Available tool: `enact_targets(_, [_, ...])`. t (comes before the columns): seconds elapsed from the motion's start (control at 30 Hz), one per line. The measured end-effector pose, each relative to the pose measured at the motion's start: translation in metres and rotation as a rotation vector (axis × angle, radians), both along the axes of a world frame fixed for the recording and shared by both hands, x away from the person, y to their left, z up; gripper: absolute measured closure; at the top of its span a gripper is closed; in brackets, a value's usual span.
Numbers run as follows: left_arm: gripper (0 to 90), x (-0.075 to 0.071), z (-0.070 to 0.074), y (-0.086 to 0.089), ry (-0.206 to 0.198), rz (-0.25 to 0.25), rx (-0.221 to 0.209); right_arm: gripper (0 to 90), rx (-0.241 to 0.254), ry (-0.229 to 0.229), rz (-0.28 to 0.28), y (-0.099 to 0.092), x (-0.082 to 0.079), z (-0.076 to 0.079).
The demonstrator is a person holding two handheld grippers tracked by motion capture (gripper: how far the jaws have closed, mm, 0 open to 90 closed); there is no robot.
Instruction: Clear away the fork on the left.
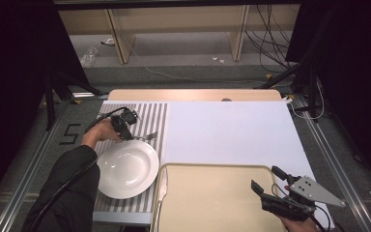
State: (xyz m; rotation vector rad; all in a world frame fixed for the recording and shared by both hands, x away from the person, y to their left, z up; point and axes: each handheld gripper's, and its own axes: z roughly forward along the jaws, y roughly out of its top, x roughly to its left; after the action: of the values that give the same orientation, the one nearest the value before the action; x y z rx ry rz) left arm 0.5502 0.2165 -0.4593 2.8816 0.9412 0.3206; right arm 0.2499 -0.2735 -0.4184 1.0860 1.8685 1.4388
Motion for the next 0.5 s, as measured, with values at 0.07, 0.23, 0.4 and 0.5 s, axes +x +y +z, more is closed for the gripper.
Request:
enact_targets(0.07, [60.9,0.0003,0.0000,-0.0004,0.000,0.003,0.001,18.7,0.003,0.000,-0.001,0.0000,0.0001,-0.0001])
enact_targets(0.23, [62.5,0.0002,-0.0003,-0.0001,0.003,0.006,-0.008,18.7,0.005,-0.005,0.001,0.0004,0.0003,-0.0003])
enact_targets(0.4, [63.6,0.0000,-0.0004,0.0033,0.006,0.015,-0.031,18.7,0.007,-0.006,0.001,0.0008,0.0003,-0.0004])
enact_targets(0.5, [63.1,0.0003,-0.0007,0.0050,0.006,0.028,-0.045,18.7,0.007,-0.005,0.002,0.0010,0.0004,-0.0004])
